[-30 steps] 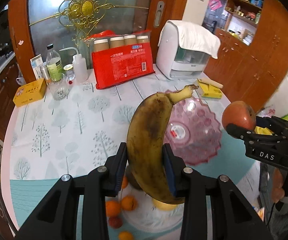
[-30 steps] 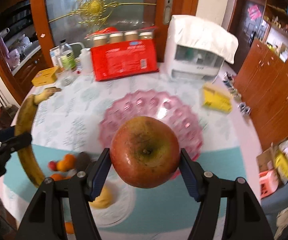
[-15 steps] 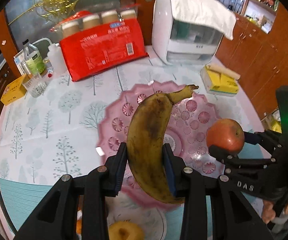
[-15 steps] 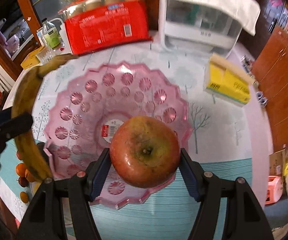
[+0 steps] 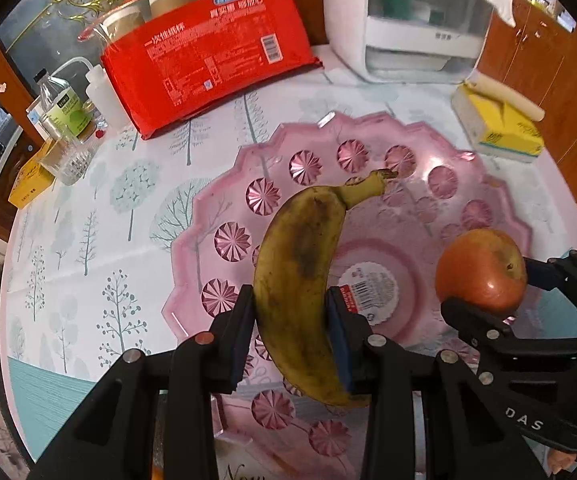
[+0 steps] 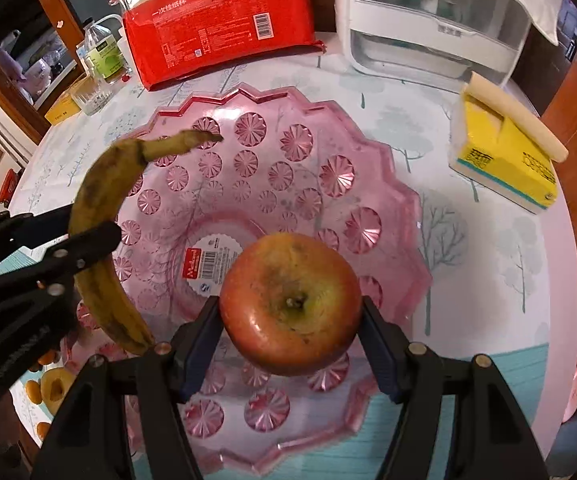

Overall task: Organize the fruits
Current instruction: 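Lift the banana with the left tool while the right tool carries the apple to the pink bowl, then open the left tool over the bowl while the right tool releases the apple beside it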

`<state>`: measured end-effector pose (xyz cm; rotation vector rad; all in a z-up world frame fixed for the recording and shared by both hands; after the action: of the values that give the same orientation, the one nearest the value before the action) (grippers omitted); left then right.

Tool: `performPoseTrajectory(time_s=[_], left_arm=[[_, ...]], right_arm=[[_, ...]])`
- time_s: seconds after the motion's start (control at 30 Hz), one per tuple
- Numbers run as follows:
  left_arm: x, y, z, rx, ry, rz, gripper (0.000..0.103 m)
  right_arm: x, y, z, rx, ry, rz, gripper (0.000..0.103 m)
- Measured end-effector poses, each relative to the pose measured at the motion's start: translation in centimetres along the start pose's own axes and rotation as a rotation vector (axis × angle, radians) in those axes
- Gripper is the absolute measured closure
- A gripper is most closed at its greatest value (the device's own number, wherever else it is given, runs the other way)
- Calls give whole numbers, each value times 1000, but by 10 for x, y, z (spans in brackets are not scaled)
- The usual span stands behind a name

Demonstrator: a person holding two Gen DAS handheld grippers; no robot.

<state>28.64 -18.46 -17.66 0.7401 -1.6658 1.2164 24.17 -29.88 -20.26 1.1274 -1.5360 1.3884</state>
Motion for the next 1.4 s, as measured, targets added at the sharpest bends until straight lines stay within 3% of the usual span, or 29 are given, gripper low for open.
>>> performPoseTrajectory(time_s=[0.6, 0.67, 0.73, 0.83, 1.4], left_arm=[[-35, 2, -4, -16, -42, -16, 66], [-33, 3, -3, -30, -40, -7, 55], [-28, 3, -2, -33, -50, 11, 32], [-20, 3, -3, -30, -68, 34, 23], [24, 16, -19, 80, -12, 55, 22]], right_arm=[[-23, 1, -24, 121, 74, 13, 35], [-23, 1, -25, 121, 75, 17, 35], [-21, -2, -24, 118, 83, 27, 35], [-18, -3, -23, 113, 86, 36, 35], [19, 2, -16, 42, 56, 88, 35]])
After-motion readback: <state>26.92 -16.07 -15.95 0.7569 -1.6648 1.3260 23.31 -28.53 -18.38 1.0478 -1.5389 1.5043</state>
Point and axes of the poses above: each gripper's, at about its wrist camera, not at the fingertips, and x roughly against the way its jaws point, z to its right, y to its underside, the point moved 5 cm from there along -x, roughly the way its jaws point
